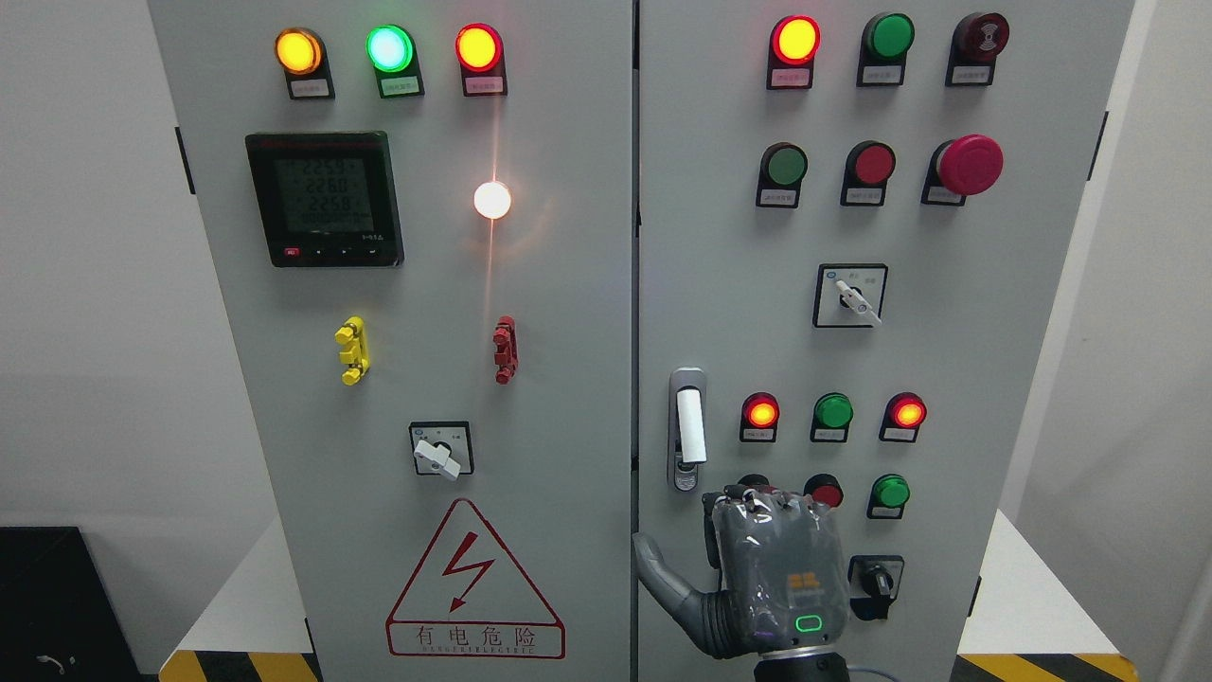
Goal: Release door handle
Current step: 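Close the right hand's fingers around the silver handle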
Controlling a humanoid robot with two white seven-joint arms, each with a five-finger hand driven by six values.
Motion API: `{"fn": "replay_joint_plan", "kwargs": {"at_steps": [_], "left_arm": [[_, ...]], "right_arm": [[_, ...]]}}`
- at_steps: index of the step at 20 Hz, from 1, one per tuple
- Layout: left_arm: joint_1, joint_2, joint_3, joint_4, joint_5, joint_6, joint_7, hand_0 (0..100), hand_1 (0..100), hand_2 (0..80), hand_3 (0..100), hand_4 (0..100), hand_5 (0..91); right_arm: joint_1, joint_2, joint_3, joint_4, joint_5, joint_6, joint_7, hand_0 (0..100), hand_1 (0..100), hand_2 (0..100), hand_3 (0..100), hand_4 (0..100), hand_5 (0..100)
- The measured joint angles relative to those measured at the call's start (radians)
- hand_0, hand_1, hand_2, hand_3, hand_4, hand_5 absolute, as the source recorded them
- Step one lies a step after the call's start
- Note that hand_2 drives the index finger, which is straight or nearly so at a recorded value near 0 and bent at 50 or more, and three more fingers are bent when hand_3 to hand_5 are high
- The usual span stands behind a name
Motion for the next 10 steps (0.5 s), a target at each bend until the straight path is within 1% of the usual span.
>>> {"fn": "replay_joint_plan", "kwargs": {"at_steps": [8, 10], "left_arm": [[0.0, 0.0, 0.0, 0.0, 0.0, 0.0, 0.0, 12, 56, 0.0, 0, 0, 0.0], [0.0, 0.0, 0.0, 0.0, 0.0, 0.0, 0.0, 12, 56, 0.0, 0, 0, 0.0]], "right_arm": [[-0.051, -0.001, -0.013, 0.022, 0.012, 0.003, 0.003, 20, 27, 97, 100, 100, 100], [-0.065, -0.001, -0.017, 0.028, 0.013, 0.003, 0.016, 20, 27, 97, 100, 100, 100]]}}
